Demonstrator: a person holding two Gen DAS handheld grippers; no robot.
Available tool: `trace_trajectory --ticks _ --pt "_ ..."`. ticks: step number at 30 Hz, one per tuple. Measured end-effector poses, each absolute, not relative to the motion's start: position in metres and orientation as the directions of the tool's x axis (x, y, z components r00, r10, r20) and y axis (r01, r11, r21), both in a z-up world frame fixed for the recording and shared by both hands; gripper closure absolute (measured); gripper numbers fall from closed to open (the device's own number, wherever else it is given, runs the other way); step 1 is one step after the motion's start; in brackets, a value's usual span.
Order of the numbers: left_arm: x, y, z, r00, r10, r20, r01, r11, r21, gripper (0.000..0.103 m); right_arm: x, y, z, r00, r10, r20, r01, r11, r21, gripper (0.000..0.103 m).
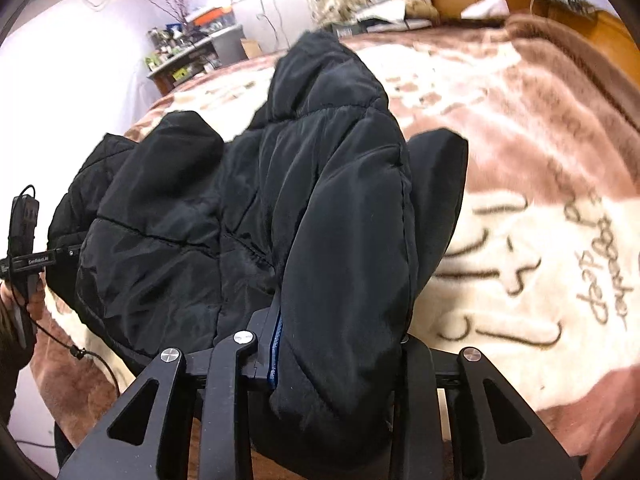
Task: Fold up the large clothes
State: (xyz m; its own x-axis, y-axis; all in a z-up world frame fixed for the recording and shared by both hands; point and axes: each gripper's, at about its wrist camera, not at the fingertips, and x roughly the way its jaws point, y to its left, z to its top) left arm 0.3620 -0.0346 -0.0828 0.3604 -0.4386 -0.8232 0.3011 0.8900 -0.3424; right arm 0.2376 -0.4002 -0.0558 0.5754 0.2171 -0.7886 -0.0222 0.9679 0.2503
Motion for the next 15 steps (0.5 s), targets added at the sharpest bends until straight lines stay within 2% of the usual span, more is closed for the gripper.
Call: trace_trajectory --ticks 6,15 --pt "0.346 -0.009 -0.068 0.425 -0.456 -0.782 0.295 0.887 -0.357 0.069 0.225 -0.379 -0.028 0.643 0.223 -0.733 -0.063 0.969 0.239 0.074" --pt "0.345 0.050 -0.032 0.547 -0.433 -0.717 0.277 0.901 -0.333 0.070 0.234 -0.340 -0.017 0.682 0.267 -0.681 -0.146 0.962 0.231 0.074"
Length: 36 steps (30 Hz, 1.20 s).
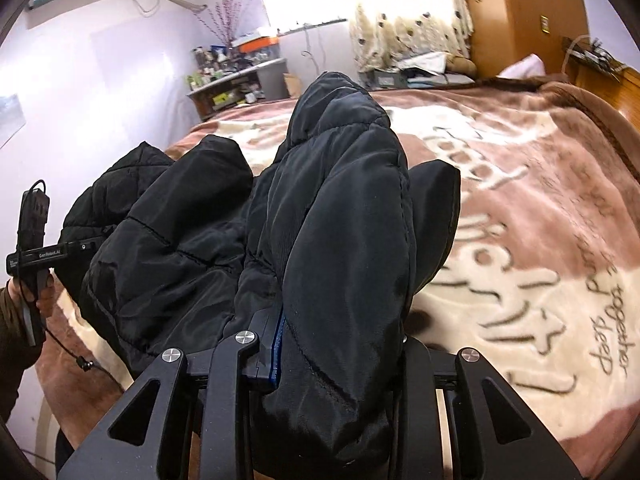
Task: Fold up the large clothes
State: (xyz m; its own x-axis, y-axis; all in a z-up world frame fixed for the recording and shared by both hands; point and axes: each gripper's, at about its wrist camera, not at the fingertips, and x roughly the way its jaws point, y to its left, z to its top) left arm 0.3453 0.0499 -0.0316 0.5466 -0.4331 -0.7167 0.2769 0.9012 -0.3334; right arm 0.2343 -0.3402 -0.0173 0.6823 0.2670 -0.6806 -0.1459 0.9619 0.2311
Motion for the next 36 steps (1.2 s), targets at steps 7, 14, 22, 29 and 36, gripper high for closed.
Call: trace_trajectory --ticks 7,14,22,29,36 --pt "0.346 0.112 -0.029 0.582 -0.374 -0.722 0.191 0.926 -0.325 0.069 0.254 -0.290 -0.019 0.687 0.320 -0.652 -0.221 0.947 0.232 0.074" --pt "0.347 0.160 -0.051 0.599 -0.328 -0.730 0.119 0.939 -0.323 0.070 0.271 -0.250 -0.040 0.670 0.352 -0.654 -0.261 0.936 0.237 0.074" --pt "0.355 0.183 -0.098 0.562 -0.314 -0.765 0.069 0.940 -0.335 0.066 0.276 -0.246 -0.073 0.638 0.330 -0.695 -0.204 0.944 0.261 0.074" --pt "0.358 0.196 -0.126 0.517 -0.318 -0.795 0.037 0.936 -0.351 0.053 0.275 -0.257 -0.097 0.606 0.330 -0.723 -0.137 0.939 0.314 0.069" --pt "0.357 0.197 -0.132 0.503 -0.294 -0.813 0.003 0.941 -0.338 0.036 0.272 -0.263 -0.111 0.578 0.319 -0.751 -0.096 0.941 0.325 0.059"
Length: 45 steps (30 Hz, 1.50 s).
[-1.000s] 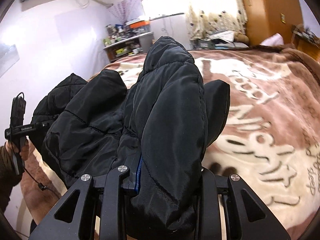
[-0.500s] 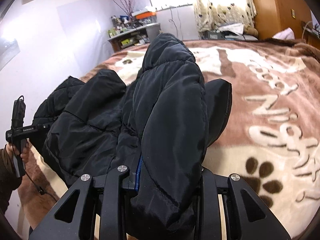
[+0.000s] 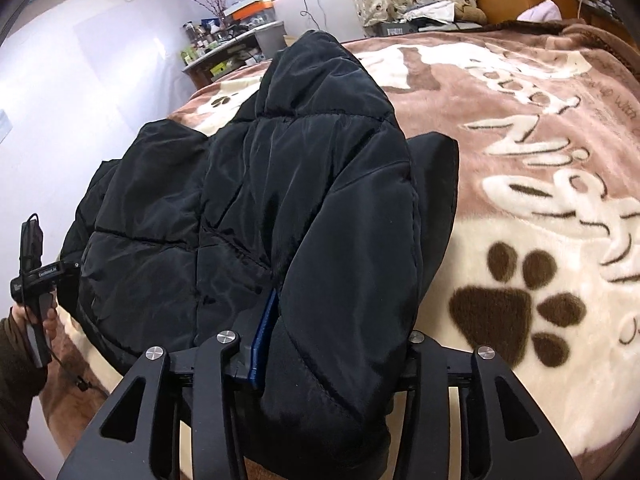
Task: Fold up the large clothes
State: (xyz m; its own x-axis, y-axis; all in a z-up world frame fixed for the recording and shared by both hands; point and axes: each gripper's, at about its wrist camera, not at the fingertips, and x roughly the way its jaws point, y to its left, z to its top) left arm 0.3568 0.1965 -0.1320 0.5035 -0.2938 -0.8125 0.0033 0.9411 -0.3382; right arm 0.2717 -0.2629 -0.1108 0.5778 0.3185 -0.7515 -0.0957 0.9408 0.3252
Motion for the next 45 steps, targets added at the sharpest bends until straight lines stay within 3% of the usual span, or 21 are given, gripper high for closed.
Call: trace_trajectory --ticks 6,10,15,21,29,34,38,45 --pt "0.351 0.193 -0.127 0.490 -0.253 -0.834 -0.034 0.951 -0.308 0.032 0.273 -0.259 -0.109 0.564 0.282 -0.776 -0.072 0.953 0.294 0.051" --pt "0.345 0.193 -0.121 0.482 -0.238 -0.843 -0.053 0.953 -0.299 0.028 0.271 -0.257 -0.106 0.564 0.222 -0.795 -0.038 0.969 0.244 0.036" --pt "0.328 0.192 -0.100 0.507 -0.205 -0.837 -0.048 0.963 -0.264 0.021 0.261 -0.261 -0.094 0.578 0.151 -0.802 0.017 0.980 0.198 0.025" --pt "0.296 0.186 -0.061 0.564 -0.209 -0.799 -0.010 0.965 -0.260 0.002 0.234 -0.255 -0.054 0.658 0.048 -0.751 0.059 0.992 0.116 0.025" --pt "0.233 0.141 -0.032 0.572 -0.117 -0.812 0.010 0.991 -0.136 0.002 0.169 -0.195 -0.019 0.697 0.013 -0.717 0.024 0.999 0.041 0.025" --pt "0.194 0.120 -0.031 0.579 -0.054 -0.814 0.015 0.998 -0.056 0.002 0.126 -0.168 -0.013 0.696 0.023 -0.718 0.051 0.995 0.081 0.025" --pt "0.163 0.112 -0.029 0.583 -0.006 -0.812 -0.008 1.000 -0.013 0.002 0.101 -0.147 -0.010 0.692 -0.037 -0.720 0.054 0.999 0.000 0.025" --pt "0.113 0.104 -0.021 0.631 0.077 -0.772 -0.041 0.997 0.066 0.002 0.068 -0.133 -0.010 0.680 -0.016 -0.733 0.076 0.996 0.049 0.025"
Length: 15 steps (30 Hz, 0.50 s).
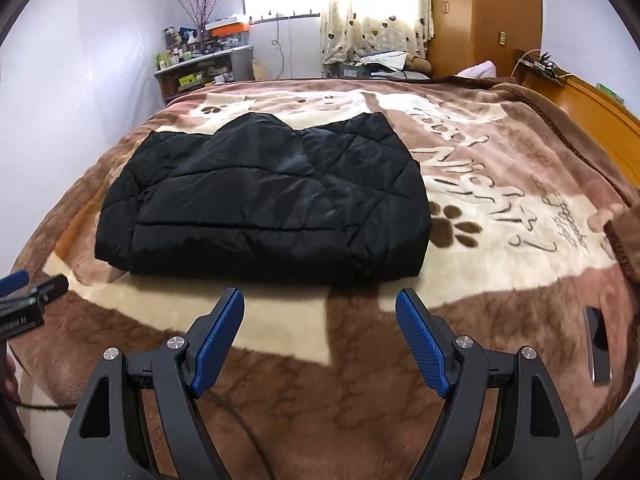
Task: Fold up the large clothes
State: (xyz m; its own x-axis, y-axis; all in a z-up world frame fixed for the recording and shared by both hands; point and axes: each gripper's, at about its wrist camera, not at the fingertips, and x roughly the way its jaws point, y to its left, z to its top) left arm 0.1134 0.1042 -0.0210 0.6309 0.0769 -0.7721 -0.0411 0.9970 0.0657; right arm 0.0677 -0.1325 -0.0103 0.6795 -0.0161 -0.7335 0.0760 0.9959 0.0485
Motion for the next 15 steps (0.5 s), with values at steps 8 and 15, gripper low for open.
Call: trace_trajectory --ticks 8,15 --pt "0.084 0.088 -0.013 0.656 0.049 -0.753 0.000 0.998 0.064 0.002 0.042 -0.121 0.000 0.696 -0.060 -0.716 0.103 0.995 0.017 0.025" --pt "0.070 0.071 -0.011 0.662 0.064 -0.747 0.020 0.994 0.104 0.002 0.028 -0.121 0.001 0.692 -0.084 -0.717 0.121 0.993 0.000 0.025"
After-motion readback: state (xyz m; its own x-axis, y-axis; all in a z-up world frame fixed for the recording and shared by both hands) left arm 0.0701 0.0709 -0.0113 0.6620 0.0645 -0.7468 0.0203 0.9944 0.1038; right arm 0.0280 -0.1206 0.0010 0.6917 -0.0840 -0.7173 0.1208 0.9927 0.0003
